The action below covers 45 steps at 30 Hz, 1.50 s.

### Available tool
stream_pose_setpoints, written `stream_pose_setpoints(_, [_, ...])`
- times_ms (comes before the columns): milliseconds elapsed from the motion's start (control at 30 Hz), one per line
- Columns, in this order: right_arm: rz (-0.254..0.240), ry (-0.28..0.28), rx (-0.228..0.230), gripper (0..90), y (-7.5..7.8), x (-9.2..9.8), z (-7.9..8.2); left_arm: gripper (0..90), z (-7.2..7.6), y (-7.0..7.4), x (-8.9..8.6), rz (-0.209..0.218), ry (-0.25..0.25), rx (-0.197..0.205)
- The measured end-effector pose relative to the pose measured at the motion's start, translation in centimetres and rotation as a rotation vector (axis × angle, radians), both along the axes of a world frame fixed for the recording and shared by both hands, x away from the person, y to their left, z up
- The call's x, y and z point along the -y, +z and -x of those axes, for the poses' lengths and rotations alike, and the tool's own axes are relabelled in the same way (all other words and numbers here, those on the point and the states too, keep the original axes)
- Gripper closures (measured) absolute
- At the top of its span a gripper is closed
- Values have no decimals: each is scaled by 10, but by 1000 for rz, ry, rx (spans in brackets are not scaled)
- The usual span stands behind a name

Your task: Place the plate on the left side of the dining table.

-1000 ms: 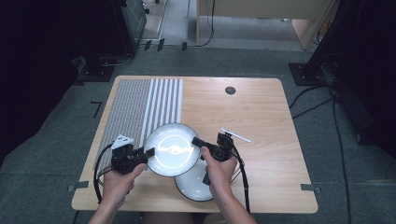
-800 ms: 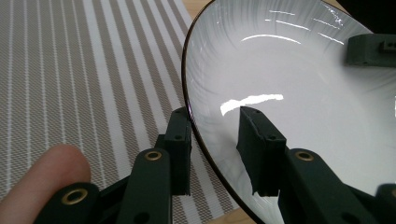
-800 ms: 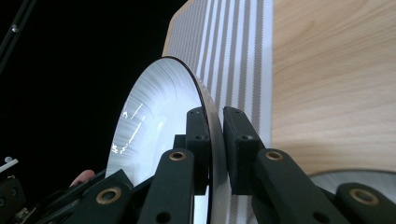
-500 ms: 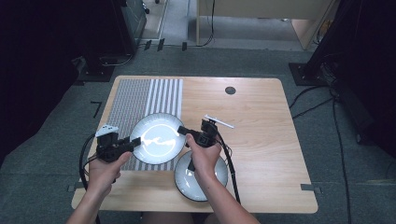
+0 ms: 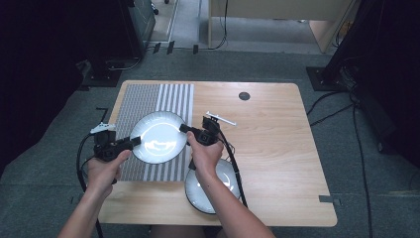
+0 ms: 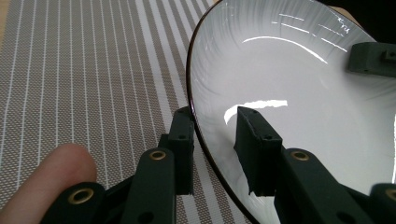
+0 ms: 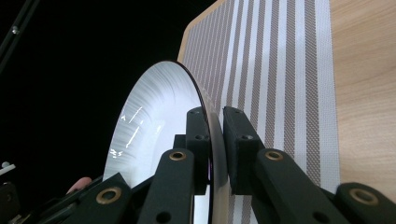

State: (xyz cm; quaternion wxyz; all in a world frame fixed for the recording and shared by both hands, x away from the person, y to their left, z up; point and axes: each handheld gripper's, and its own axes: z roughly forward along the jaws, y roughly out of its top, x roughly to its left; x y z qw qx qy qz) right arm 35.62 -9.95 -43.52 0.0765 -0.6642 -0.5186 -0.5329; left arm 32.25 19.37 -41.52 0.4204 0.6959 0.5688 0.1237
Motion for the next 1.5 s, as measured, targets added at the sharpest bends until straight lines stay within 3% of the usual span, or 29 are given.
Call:
stream_pose_setpoints(233, [-2,-2,-16,825,-11,-11,-12,685,-11,-6,-7,-17,28,-15])
stream_pose_setpoints(567, [28,1,-43,822,-21,-24,-32,684,-31,-22,-16,-4,56,-53])
stream_pose_setpoints(1500, [38,-25,-23,814,-39,-50,-79,695,-71,-37,-30,-13,162,-52])
